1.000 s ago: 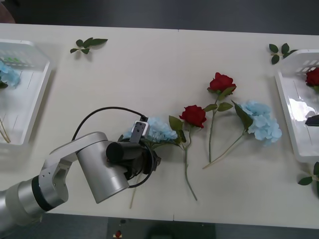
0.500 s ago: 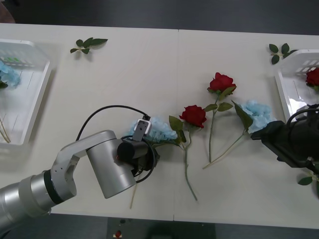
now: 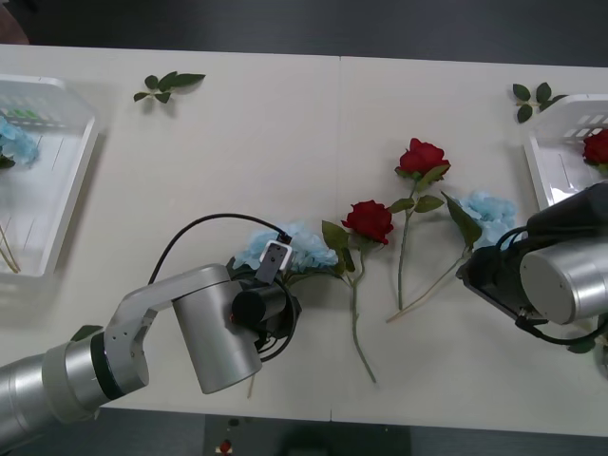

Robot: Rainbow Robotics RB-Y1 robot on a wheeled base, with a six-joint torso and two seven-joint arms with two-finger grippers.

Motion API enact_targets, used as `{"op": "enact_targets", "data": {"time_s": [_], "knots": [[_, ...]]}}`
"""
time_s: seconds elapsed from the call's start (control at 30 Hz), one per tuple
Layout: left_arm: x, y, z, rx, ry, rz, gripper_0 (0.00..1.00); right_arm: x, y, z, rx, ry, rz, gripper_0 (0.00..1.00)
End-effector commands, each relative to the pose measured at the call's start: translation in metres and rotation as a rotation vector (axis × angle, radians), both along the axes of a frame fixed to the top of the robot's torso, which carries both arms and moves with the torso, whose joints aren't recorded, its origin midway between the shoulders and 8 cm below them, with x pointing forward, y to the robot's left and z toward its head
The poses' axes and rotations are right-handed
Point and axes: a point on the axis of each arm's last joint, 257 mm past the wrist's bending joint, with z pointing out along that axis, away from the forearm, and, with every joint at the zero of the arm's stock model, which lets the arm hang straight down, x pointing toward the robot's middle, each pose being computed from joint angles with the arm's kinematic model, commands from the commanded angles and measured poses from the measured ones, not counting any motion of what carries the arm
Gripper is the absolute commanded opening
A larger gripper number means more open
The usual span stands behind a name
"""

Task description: Put the red flowers into the right box and the blue flowers into the left box

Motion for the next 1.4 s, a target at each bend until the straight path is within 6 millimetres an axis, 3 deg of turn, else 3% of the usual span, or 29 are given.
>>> {"op": "enact_targets", "data": {"time_s": [0.03,0.37,0.5,0.6,0.8,0.83,0.9,1.0,1.2,1.3,1.4], "knots": [[0.013,-0.011,0.016,-0.029,-0.037,0.002,0.00,0.017,0.007,0.003,0.012,-0.040,-0.040,0.87],[0.015,-0.009,0.017,-0.036,-0.038,0.021,0.00,0.022,0.013,-0.008,0.022,-0.015,-0.049,0.87],[0.021,-0.005,0.029,-0.048,-0.060,0.031,0.00,0.026,0.020,-0.015,0.024,0.005,-0.048,0.87],[0.030,0.004,0.056,-0.066,-0.090,0.049,0.00,0.031,0.027,-0.019,0.028,0.014,-0.049,0.88],[0.041,0.034,0.132,-0.109,-0.131,0.105,0.00,0.045,0.038,-0.027,0.032,0.013,-0.050,0.88],[0.044,0.046,0.150,-0.102,-0.151,0.122,0.00,0.048,0.039,-0.028,0.032,0.014,-0.047,0.87],[0.048,0.062,0.167,-0.086,-0.173,0.145,0.00,0.050,0.041,-0.030,0.031,0.014,-0.043,0.88],[0.058,0.106,0.196,-0.010,-0.218,0.195,0.00,0.052,0.044,-0.034,0.029,0.013,-0.037,0.87],[0.076,0.218,0.249,0.101,-0.291,0.395,0.00,0.049,0.044,-0.042,0.019,0.029,-0.037,0.88],[0.078,0.276,0.265,0.154,-0.305,0.465,0.00,0.048,0.043,-0.046,0.014,0.038,-0.039,0.87],[0.079,0.310,0.271,0.186,-0.304,0.507,0.00,0.049,0.043,-0.049,0.009,0.037,-0.040,0.88]]}}
